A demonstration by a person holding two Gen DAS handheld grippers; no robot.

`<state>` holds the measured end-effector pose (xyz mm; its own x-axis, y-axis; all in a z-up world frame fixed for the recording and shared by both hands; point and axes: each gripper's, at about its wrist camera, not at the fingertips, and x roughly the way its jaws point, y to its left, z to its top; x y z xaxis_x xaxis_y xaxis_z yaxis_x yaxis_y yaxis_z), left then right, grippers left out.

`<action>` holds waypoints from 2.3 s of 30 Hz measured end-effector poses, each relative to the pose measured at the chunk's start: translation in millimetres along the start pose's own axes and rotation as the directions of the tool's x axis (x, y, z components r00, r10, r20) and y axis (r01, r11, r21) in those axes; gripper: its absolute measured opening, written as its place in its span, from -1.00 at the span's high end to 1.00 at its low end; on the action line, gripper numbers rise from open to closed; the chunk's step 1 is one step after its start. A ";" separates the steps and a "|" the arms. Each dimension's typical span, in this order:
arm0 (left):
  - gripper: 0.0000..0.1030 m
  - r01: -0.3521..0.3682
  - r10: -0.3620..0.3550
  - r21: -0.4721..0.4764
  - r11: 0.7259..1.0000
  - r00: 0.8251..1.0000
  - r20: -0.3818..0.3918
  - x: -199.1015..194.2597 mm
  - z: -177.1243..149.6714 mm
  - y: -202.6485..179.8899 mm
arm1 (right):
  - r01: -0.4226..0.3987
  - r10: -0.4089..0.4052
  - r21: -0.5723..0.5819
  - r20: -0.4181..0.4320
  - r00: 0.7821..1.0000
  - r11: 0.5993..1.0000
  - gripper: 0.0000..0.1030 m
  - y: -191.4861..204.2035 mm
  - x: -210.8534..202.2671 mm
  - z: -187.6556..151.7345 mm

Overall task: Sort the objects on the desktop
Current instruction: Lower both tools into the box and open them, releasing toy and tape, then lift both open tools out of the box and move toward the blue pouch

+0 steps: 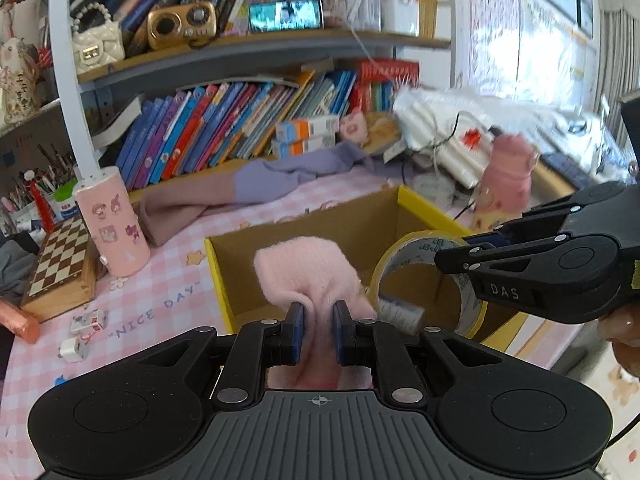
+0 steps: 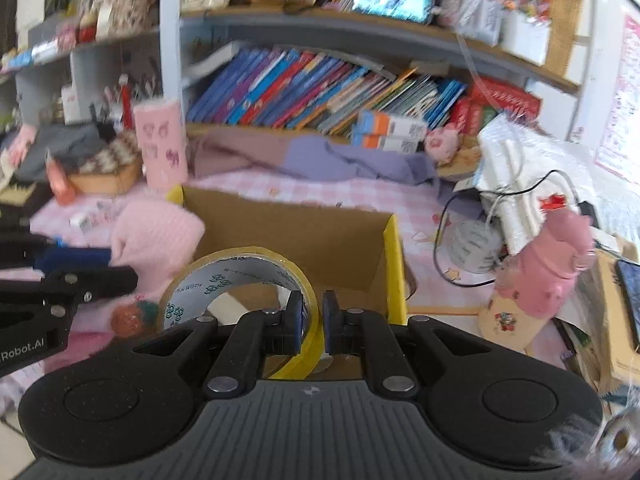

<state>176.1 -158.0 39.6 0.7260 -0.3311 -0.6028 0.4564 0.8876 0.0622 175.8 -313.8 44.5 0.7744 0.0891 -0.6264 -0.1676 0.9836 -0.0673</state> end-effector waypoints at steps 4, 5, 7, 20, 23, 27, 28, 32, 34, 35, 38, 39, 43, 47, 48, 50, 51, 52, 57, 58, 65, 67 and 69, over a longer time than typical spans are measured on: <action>0.72 -0.011 0.011 -0.008 1.000 0.999 -0.048 12.1 -5.7 -1.9 | -0.038 0.035 -0.048 -0.053 0.998 0.998 0.82 0.7 19.6 -5.9; 0.71 -0.013 0.012 -0.018 1.000 0.998 -0.057 15.5 -6.5 -2.3 | -0.046 0.042 -0.058 -0.067 0.997 0.997 0.82 1.3 23.7 -8.6; 0.70 -0.016 0.012 -0.042 0.999 0.997 -0.079 21.4 -8.8 -2.0 | -0.063 0.055 -0.078 -0.095 0.994 0.995 0.81 3.7 32.3 -12.4; 0.07 -0.029 0.032 0.025 0.999 0.994 -0.106 29.7 -11.3 -22.9 | -0.123 0.108 -0.071 -0.190 0.976 0.990 0.75 4.0 57.5 -22.4; -0.35 -0.078 0.079 0.023 0.997 0.996 -0.028 11.6 -9.5 -21.6 | -0.129 0.123 -0.029 -0.161 0.979 0.991 0.52 0.9 50.5 -20.5; -0.40 -0.083 0.084 -0.037 0.996 0.996 0.029 -8.6 -6.8 -10.8 | -0.122 0.122 0.015 -0.100 0.987 0.992 0.42 -3.0 35.3 -15.6; -0.40 -0.085 0.087 -0.054 0.995 0.996 0.035 -12.4 -6.7 -8.2 | -0.118 0.120 0.026 -0.090 0.989 0.993 0.42 -3.5 31.9 -14.6; -0.40 -0.091 0.097 -0.115 0.989 0.994 0.048 -25.9 -9.1 0.9 | -0.115 0.118 0.054 -0.065 0.991 0.992 0.41 -2.2 17.6 -14.8; -0.40 -0.094 0.101 -0.127 0.987 0.994 0.052 -31.7 -12.2 3.2 | -0.111 0.114 0.054 -0.055 0.992 0.992 0.41 0.6 10.9 -15.8; -0.40 -0.096 0.104 -0.129 0.987 0.993 0.054 -34.5 -15.1 3.9 | -0.110 0.112 0.054 -0.052 0.992 0.992 0.41 2.0 7.7 -16.7; -0.41 -0.107 0.114 -0.126 0.986 0.992 0.050 -42.3 -23.1 5.8 | -0.104 0.107 0.063 -0.045 0.993 0.993 0.38 5.7 -1.4 -19.2; -0.42 -0.109 0.116 -0.125 0.986 0.992 0.046 -44.7 -25.8 6.6 | -0.098 0.100 0.066 -0.041 0.994 0.993 0.33 7.2 -4.7 -20.2; -0.42 -0.103 0.108 -0.122 0.987 0.993 0.036 -54.5 -36.5 10.0 | -0.061 0.062 0.073 -0.014 0.998 0.995 0.26 15.0 -19.3 -26.8; -0.44 -0.079 0.083 -0.118 0.990 0.996 0.022 -63.0 -49.3 11.4 | -0.032 0.033 0.081 -0.008 0.999 0.996 0.26 23.9 -31.9 -38.2; -0.44 -0.074 0.077 -0.113 0.991 0.997 0.017 -64.8 -52.8 11.7 | -0.024 0.024 0.084 -0.009 1.000 0.996 0.26 27.2 -35.2 -41.8; -0.45 -0.062 0.064 -0.105 0.992 0.998 0.007 -68.3 -59.4 12.8 | -0.003 0.003 0.088 0.003 1.000 0.996 0.22 33.5 -42.6 -48.1; -0.45 -0.055 0.055 -0.102 0.993 0.998 0.003 -70.2 -62.3 13.8 | 0.006 -0.006 0.084 0.000 1.000 0.996 0.22 36.9 -45.5 -51.1; -0.45 -0.046 0.046 -0.098 0.994 0.999 -0.001 -73.2 -65.6 15.4 | 0.015 -0.015 0.082 -0.003 1.000 0.996 0.22 40.9 -48.6 -54.0; -0.46 -0.017 0.016 -0.085 0.996 1.000 -0.015 -86.0 -81.4 23.7 | 0.038 -0.035 0.093 -0.039 0.999 0.995 0.22 59.4 -61.5 -71.8; -0.46 -0.010 0.009 -0.086 0.996 1.000 -0.019 -88.3 -84.3 25.9 | 0.043 -0.039 0.097 -0.047 0.998 0.994 0.22 64.2 -64.0 -75.6; -0.47 0.018 -0.021 -0.078 0.997 0.999 -0.037 -106.0 -103.1 42.1 | 0.066 -0.056 0.131 -0.081 0.995 0.989 0.22 95.9 -79.5 -95.1; -0.47 0.027 -0.031 -0.084 0.996 0.999 -0.045 -111.1 -109.1 48.2 | 0.072 -0.060 0.137 -0.087 0.994 0.988 0.21 105.7 -83.8 -99.8; -0.47 0.031 -0.036 -0.092 0.995 0.998 -0.057 -115.1 -115.1 54.1 | 0.076 -0.064 0.142 -0.092 0.994 0.987 0.21 115.6 -87.8 -104.1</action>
<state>58.0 -35.0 20.7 0.6784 -0.3443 -0.6490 0.4296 0.9025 -0.0297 24.8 -224.3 10.8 0.7239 0.0113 -0.6898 -0.0198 0.9998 -0.0044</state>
